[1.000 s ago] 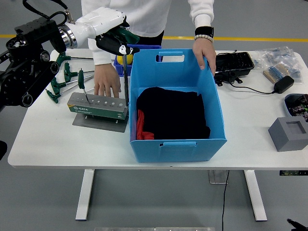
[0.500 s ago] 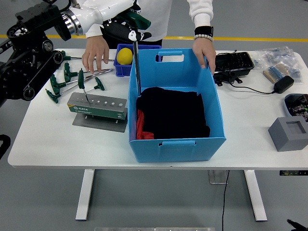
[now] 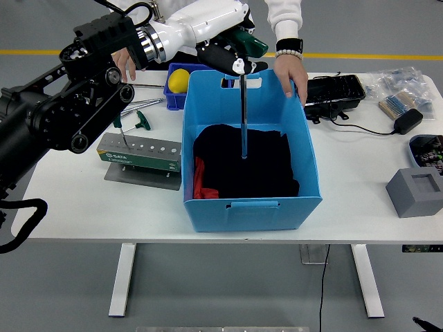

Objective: Lift tool from toolbox,place it in box,lift tool from toolbox,place it in box

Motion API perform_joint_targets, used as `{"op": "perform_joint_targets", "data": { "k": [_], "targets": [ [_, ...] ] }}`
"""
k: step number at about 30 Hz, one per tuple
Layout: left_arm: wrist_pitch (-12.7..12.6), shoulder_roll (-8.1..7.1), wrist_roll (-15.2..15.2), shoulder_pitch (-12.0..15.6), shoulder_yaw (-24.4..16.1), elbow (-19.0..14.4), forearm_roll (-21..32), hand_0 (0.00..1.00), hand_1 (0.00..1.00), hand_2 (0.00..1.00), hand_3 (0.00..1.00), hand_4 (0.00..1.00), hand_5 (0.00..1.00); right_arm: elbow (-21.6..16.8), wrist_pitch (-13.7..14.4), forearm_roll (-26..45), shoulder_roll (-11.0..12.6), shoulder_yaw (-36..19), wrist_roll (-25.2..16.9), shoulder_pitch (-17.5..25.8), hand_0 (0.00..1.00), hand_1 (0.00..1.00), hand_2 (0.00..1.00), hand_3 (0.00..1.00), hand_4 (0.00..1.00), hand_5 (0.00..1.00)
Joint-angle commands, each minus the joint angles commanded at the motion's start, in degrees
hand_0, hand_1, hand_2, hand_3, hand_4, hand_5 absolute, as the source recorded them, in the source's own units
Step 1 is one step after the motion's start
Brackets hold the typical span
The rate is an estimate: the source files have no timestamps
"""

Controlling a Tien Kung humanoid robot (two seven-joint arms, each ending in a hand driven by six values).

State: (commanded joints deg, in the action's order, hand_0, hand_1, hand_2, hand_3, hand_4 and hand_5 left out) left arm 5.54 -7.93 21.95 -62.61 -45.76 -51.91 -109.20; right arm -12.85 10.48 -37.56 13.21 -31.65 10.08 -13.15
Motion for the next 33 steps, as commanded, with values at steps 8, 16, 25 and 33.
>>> {"op": "perform_joint_targets", "data": {
  "k": [8,16,25,33],
  "targets": [
    [-0.6,5.0,1.1,-2.1,10.8,10.8,4.7,0.156,0.002,0.012,0.03,0.709,0.489,-0.2,-0.2,-1.0,0.2,-0.3,0.3,-0.5,0.619,0.599,0.67,0.543,0.777,0.651],
    [-0.1,7.93,1.7,-3.5,16.4,18.8,7.7,0.156,0.002,0.014,0.035,0.708,0.489,-0.3,-0.2,-1.1,0.7,-0.1,0.2,-1.4,0.618,0.599,0.668,0.543,0.777,0.651],
    [3.8,7.93,0.4,-4.2,20.7,24.3,10.1,0.213,0.079,0.121,0.142,0.807,0.578,-0.5,-0.3,-1.0,0.9,0.2,0.1,-1.9,0.618,0.598,0.668,0.543,0.777,0.652],
    [6.3,7.93,-0.2,-4.2,22.2,23.8,11.2,0.3,0.192,0.215,0.249,0.875,0.663,-0.6,-0.5,-1.9,1.0,-0.2,0.3,-1.9,0.618,0.598,0.668,0.543,0.776,0.652]
  ]
}}
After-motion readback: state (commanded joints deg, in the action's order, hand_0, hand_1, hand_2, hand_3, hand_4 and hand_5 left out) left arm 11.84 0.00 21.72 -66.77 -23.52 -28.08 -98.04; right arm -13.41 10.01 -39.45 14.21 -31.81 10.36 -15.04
